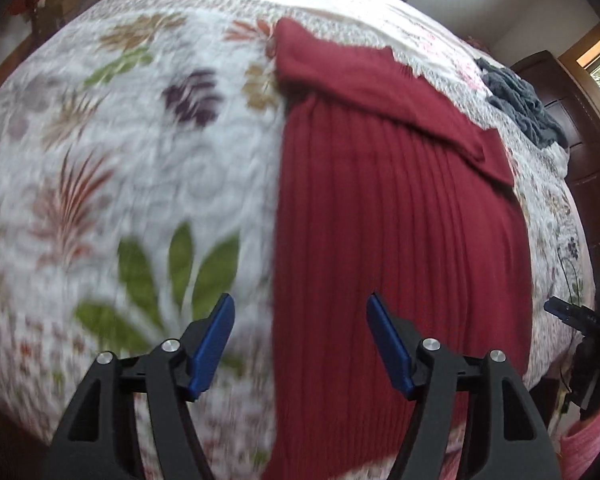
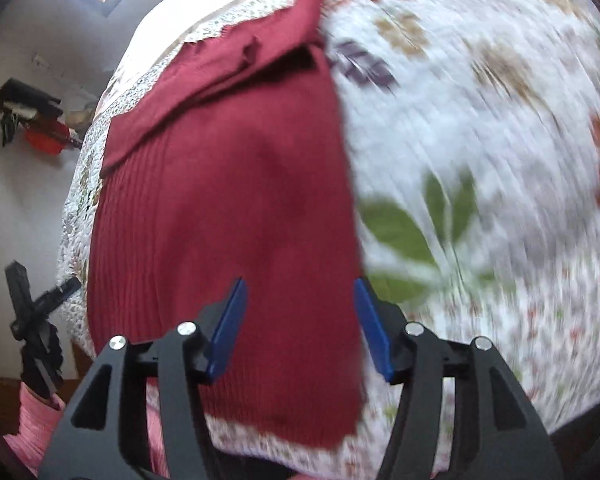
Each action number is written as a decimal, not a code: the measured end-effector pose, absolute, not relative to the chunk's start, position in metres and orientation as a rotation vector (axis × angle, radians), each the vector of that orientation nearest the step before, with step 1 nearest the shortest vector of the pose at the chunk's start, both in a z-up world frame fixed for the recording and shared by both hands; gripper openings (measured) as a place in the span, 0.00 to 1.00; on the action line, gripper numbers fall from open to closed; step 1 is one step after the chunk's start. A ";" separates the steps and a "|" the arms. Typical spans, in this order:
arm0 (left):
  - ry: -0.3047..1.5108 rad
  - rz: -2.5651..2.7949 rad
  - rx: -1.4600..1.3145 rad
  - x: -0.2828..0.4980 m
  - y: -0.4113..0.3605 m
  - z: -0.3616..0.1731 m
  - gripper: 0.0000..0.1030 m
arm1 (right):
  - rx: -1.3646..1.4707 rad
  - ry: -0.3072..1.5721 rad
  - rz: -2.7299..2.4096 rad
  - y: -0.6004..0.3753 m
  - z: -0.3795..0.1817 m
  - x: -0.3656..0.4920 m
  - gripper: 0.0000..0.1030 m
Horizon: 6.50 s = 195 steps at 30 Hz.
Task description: Fold small clothes
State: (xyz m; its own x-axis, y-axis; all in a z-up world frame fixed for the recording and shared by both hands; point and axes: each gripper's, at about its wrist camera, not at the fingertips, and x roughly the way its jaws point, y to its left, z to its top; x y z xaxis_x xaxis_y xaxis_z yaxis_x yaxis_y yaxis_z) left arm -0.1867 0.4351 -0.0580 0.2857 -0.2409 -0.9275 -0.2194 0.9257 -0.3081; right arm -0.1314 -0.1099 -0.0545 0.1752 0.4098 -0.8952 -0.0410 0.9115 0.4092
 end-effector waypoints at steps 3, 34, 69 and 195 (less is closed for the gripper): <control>1.328 -0.024 -0.417 -0.204 0.433 -0.064 0.67 | 0.364 1.399 0.311 -0.125 -0.069 -0.153 0.55; 1.348 -0.031 -0.584 -0.263 0.428 -0.083 0.08 | 0.497 1.471 0.437 -0.116 -0.101 -0.193 0.05; 1.162 -0.063 -0.707 -0.088 0.474 -0.092 0.10 | 0.730 1.333 0.471 -0.138 -0.085 -0.002 0.07; 1.151 -0.130 -0.180 0.065 0.427 -0.088 0.54 | 0.013 1.102 0.501 -0.019 -0.001 0.151 0.05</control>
State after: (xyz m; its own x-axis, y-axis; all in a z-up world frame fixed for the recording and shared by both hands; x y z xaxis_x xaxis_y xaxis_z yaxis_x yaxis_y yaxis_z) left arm 0.0649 0.4267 -0.0885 0.4021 -0.1948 -0.8946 0.0102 0.9780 -0.2084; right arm 0.1506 -0.0188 -0.0008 0.3525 0.3935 -0.8491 -0.3810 0.8891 0.2539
